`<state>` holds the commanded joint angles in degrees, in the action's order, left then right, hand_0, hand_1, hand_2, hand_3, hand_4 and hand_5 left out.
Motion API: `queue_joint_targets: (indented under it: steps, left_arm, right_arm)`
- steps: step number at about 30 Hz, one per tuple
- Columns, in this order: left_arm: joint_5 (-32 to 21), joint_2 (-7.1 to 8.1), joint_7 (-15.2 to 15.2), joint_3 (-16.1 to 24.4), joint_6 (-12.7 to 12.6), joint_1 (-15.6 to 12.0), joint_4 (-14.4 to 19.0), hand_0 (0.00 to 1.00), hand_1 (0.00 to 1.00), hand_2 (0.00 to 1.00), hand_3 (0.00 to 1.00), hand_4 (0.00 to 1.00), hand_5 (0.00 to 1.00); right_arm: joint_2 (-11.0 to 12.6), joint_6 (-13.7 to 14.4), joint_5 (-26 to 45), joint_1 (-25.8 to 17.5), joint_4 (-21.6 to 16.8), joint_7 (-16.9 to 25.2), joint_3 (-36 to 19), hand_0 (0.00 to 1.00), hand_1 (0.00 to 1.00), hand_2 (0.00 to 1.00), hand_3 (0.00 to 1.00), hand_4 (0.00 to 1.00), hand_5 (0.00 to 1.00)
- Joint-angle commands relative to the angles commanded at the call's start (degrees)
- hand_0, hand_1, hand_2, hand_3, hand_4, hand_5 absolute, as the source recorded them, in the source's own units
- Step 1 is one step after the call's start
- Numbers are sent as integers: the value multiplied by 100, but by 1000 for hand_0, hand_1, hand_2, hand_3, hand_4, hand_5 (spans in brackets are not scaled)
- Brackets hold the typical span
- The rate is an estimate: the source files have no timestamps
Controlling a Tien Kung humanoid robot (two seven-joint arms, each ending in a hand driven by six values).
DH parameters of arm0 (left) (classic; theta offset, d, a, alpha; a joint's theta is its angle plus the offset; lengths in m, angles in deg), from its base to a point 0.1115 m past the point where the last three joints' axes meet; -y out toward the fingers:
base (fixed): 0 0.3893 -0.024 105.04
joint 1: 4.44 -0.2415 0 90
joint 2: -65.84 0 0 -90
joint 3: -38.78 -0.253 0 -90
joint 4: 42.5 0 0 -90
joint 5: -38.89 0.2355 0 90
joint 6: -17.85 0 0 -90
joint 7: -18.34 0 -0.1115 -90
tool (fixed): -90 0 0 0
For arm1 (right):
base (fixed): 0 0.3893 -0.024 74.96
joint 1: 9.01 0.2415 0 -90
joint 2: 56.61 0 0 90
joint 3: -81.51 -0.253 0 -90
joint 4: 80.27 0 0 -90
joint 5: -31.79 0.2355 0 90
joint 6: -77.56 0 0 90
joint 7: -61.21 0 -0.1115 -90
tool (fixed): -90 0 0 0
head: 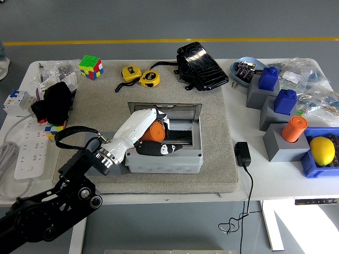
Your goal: Fetch the battery,place it into the box,close the lid of the box
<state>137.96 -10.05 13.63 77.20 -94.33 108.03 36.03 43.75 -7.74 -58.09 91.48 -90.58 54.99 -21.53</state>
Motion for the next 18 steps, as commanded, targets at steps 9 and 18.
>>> queue_joint_targets:
  steps: [9, 18]
  left_arm:
    - [-3, -37, -73, -2, -121, 55, -14, 20, 2, 86, 66, 810, 263]
    - [3, -73, -94, -47, -144, 59, -31, 25, 2, 87, 66, 808, 267]
  right_arm:
    - [3, 1, 7, 13, 0, -4, 7, 869, 818, 789, 843, 998, 998]
    - [-4, -1, 21, 11, 0, -3, 25, 867, 818, 788, 843, 998, 998]
